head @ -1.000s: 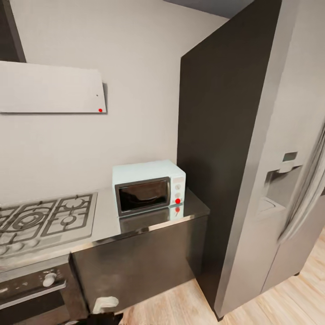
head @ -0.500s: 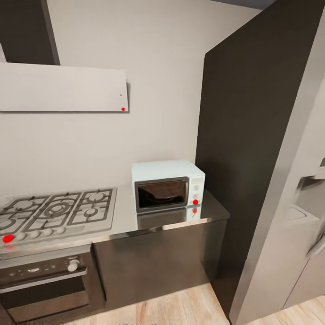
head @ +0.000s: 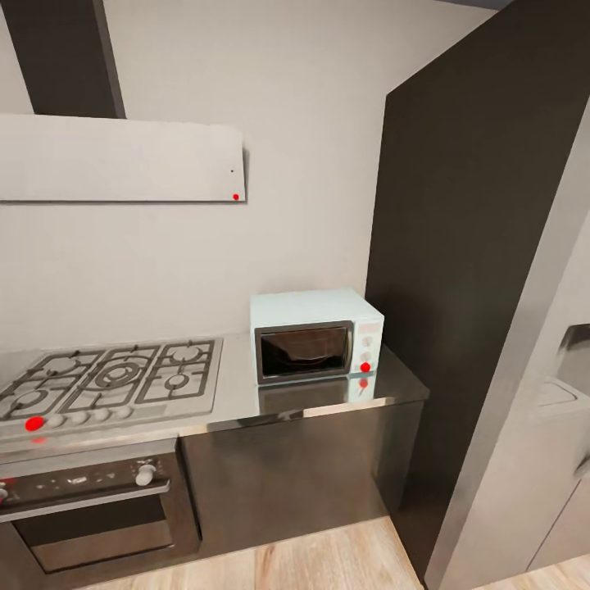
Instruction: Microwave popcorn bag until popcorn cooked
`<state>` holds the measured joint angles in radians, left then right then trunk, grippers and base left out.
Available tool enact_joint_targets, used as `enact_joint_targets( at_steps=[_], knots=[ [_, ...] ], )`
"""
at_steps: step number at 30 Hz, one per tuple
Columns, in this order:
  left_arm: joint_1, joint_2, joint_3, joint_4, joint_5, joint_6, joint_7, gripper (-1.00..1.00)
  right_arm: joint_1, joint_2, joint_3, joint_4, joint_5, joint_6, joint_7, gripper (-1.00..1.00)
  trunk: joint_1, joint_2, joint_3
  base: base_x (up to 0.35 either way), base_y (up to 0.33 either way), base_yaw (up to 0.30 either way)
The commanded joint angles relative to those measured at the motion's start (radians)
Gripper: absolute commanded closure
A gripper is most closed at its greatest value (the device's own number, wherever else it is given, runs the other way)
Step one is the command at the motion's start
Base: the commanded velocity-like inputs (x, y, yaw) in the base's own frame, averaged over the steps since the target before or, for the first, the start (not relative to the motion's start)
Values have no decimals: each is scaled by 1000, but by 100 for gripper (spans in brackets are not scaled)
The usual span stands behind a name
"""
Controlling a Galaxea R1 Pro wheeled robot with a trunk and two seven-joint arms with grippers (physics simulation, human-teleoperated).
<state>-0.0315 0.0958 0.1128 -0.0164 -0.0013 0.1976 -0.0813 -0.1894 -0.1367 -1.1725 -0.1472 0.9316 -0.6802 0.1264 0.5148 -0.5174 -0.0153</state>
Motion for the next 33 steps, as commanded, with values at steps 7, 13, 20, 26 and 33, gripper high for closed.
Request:
enact_joint_targets(
  at_steps=[7, 13, 20, 26, 33],
  knots=[
    [0, -23, 7, -3, 0, 0, -3, -100, -211, 2, -7, -21, 0, 0, 21, -100, 0, -2, -2, 0, 0, 0],
    [0, -33, 7, -4, 0, -1, -3, -100, -321, 4, -1, -22, -1, 5, 32, -100, 0, -2, -2, 0, 0, 0],
    [0, -34, 8, -4, 0, -1, -3, -100, -382, 5, 2, -24, -1, 7, 177, -100, 0, -2, -2, 0, 0, 0],
    [-1, -34, 7, -4, 0, -1, -3, -100, -493, 5, 3, -33, -1, 68, 215, -100, 0, -2, -2, 0, 0, 0],
    [0, -38, 8, -4, 0, -3, -3, -100, -607, 5, 6, -73, -1, 150, 220, -100, 0, -2, -2, 0, 0, 0]
  ],
)
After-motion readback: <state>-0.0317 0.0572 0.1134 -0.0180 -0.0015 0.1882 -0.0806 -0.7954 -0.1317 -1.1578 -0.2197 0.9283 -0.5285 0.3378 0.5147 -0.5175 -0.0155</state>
